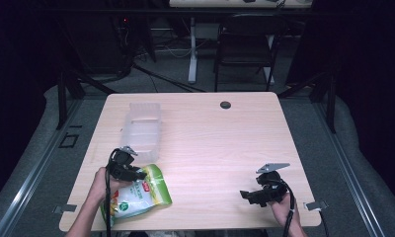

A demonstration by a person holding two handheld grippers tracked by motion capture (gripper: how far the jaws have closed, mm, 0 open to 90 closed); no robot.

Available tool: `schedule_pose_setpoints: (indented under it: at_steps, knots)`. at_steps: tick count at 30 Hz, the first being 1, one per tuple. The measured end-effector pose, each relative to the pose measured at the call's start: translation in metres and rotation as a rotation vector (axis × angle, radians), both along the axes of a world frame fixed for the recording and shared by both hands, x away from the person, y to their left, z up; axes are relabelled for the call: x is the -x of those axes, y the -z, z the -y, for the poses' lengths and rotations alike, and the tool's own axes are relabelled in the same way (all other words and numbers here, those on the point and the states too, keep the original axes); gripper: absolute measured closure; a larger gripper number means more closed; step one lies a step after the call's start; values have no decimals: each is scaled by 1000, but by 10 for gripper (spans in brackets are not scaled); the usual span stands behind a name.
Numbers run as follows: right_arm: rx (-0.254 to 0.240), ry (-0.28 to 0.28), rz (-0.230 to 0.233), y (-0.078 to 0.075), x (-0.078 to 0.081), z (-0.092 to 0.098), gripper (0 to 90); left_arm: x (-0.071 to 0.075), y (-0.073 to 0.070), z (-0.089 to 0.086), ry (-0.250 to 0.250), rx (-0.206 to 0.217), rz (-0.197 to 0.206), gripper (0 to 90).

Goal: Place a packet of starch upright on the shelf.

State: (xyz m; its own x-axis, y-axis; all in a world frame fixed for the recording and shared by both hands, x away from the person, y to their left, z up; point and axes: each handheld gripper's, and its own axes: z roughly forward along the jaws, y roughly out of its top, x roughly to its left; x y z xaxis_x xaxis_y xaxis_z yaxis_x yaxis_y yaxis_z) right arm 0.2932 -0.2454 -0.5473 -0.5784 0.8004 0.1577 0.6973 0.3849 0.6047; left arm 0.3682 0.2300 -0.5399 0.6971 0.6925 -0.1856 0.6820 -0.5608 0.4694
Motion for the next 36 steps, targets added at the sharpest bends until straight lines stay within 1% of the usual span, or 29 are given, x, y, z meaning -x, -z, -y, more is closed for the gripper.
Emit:
schedule_pose_setpoints:
  at_steps: [2,3,6,10,12,15,16,20,25,27,31,34,36]
  knots:
    - [-2,0,-1,0,0,0,148,0,0,-1,4,2,0,752]
    - [-5,1,0,0,0,0,148,1,0,-1,2,11,-4,775]
    - [-8,3,0,0,0,0,148,1,0,-3,19,23,-11,834]
    - [-8,3,-1,0,0,0,148,3,0,-3,34,55,-11,870]
    - [-9,2,-4,0,0,0,148,4,-1,-3,41,64,-7,877]
    - [-11,0,-4,0,0,0,148,6,-2,-4,39,74,-2,878]
    - [-11,-1,-4,0,0,0,148,7,-3,-5,33,87,2,878]
    - [-10,-2,-3,0,0,0,148,9,-6,-10,19,109,20,882]
    - [-10,1,0,0,1,0,148,13,-9,-14,0,151,37,881]
    - [-9,-3,-3,0,0,0,149,15,-11,-15,-1,161,50,881]
    - [-8,-1,-5,0,0,0,148,18,-14,-18,-22,172,76,884]
    - [-8,-1,-4,0,0,0,148,20,-16,-21,-36,189,87,885]
    - [-10,-1,-4,0,0,0,148,22,-17,-23,-39,209,100,886]
